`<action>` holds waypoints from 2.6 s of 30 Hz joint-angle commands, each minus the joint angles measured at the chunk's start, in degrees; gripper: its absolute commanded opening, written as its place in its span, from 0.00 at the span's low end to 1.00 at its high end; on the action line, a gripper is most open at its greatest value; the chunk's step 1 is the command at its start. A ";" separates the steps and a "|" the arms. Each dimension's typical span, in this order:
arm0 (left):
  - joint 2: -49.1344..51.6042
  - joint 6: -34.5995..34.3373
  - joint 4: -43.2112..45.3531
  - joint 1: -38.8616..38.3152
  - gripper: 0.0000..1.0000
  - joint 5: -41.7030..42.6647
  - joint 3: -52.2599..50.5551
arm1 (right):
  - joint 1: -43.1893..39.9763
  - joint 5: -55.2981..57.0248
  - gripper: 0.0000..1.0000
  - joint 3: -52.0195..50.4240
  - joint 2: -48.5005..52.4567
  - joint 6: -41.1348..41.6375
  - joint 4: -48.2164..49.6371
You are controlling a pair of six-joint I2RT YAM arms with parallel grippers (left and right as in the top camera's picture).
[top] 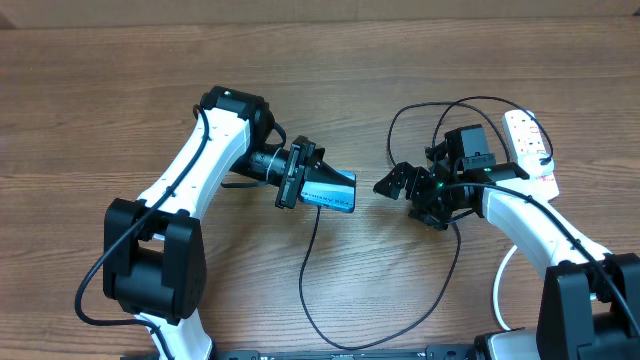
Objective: Plug charger to phone and switch on socket
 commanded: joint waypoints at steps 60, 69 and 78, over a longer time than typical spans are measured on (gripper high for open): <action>-0.85 -10.58 24.20 3.93 0.04 -35.45 -0.17 | 3.69 1.64 0.45 0.17 -0.90 -0.20 -1.03; -0.85 -3.48 29.55 12.31 0.04 -31.74 -0.17 | 17.33 15.23 0.42 0.74 -0.90 6.36 -3.69; -0.85 -0.79 29.86 18.16 0.04 -31.12 -0.17 | 33.11 31.54 0.24 13.90 0.11 9.29 -11.34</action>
